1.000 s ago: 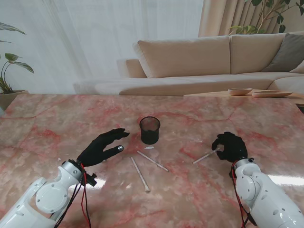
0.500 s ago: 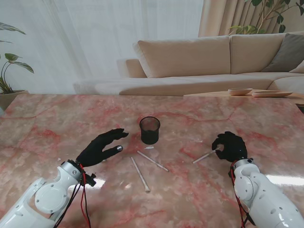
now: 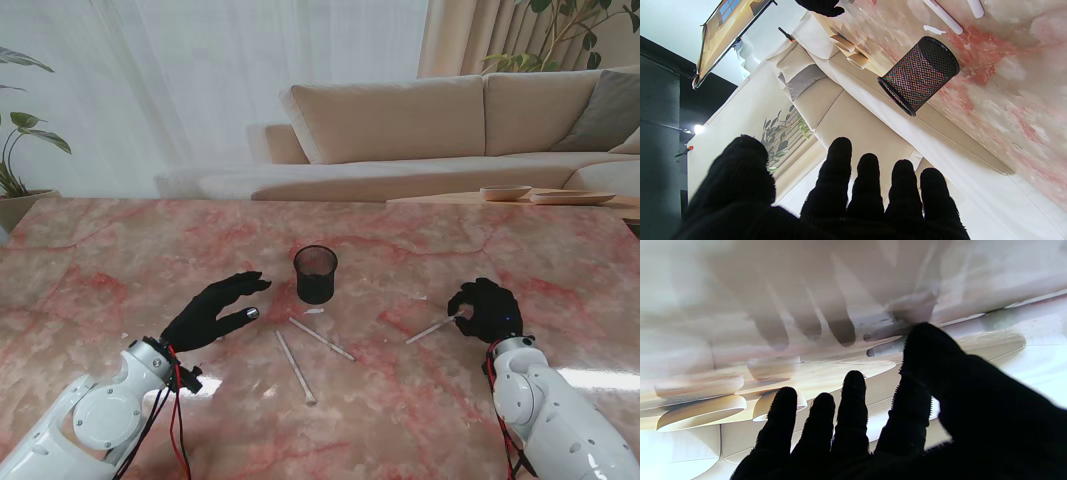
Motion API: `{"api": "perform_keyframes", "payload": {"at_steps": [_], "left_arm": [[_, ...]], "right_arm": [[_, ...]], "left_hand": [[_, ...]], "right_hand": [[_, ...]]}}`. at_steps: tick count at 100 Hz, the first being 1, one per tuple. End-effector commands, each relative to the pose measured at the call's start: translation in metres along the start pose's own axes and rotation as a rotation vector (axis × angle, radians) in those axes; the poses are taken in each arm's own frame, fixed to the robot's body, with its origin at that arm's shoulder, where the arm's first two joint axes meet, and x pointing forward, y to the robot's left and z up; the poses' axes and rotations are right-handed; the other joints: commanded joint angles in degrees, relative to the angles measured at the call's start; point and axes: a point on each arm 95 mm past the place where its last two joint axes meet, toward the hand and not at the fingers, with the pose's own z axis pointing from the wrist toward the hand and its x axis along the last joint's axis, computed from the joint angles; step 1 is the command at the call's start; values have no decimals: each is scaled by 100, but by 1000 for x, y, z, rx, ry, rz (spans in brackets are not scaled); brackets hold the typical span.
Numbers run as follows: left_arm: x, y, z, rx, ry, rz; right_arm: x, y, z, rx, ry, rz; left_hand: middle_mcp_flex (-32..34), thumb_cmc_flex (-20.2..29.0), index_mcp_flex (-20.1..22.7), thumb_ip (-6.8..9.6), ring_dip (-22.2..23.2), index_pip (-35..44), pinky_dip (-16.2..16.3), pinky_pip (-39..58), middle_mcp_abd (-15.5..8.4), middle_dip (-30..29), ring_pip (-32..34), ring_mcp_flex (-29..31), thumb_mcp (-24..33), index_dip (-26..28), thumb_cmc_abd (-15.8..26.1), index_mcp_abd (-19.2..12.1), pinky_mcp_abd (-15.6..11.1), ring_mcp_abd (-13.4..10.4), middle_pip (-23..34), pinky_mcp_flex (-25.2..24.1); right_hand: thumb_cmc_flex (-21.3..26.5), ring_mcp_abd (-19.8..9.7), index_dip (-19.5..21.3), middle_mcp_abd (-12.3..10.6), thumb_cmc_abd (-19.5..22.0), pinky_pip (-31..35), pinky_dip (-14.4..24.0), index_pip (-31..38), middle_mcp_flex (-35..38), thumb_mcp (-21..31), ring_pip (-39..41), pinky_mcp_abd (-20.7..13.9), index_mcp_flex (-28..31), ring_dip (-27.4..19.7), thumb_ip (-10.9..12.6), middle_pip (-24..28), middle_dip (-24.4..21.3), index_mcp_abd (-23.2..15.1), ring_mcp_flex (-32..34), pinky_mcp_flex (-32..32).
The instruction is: Insert makeup brushes into the holder
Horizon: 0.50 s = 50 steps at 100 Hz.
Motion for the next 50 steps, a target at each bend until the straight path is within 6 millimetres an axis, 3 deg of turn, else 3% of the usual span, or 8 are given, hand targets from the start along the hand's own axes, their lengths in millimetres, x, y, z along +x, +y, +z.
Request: {"api": "perform_keyframes", "payload": {"at_steps": [1,26,50], "left_arm": [[-1,3,-2,-6,-5,-3],[-2,3,-1,-9,-6,-4],[-2,3,-1,-7,-5,-5]], "right_arm": [[-18,-36,-23,114,-49,-26],[-18,-37,-24,113,-55,-39],[-18,-38,-24,115,-55,-47]], "left_hand": [[-20,118,16,-82,-73,55,-111,-193,-110,-49,-157,-81,-184,28,177,-192,-98,-278,-75,-18],[-14,135,34,-91,-71,69,-110,-192,-106,-48,-156,-77,-193,36,182,-212,-99,-279,-73,-19],[-18,138,37,-96,-71,75,-111,-194,-99,-47,-157,-78,-206,40,187,-218,-90,-280,-73,-20]], "right_hand": [[465,-105,277,-88,-661,96,161,269,-13,-275,-62,3,80,139,-144,-4,95,531,73,0],[491,-101,1005,-87,-641,120,181,356,45,-263,-41,6,252,145,-147,44,131,367,92,14],[560,-120,1048,-106,-548,163,193,383,265,-67,4,11,687,159,-44,150,195,453,179,59]]}}
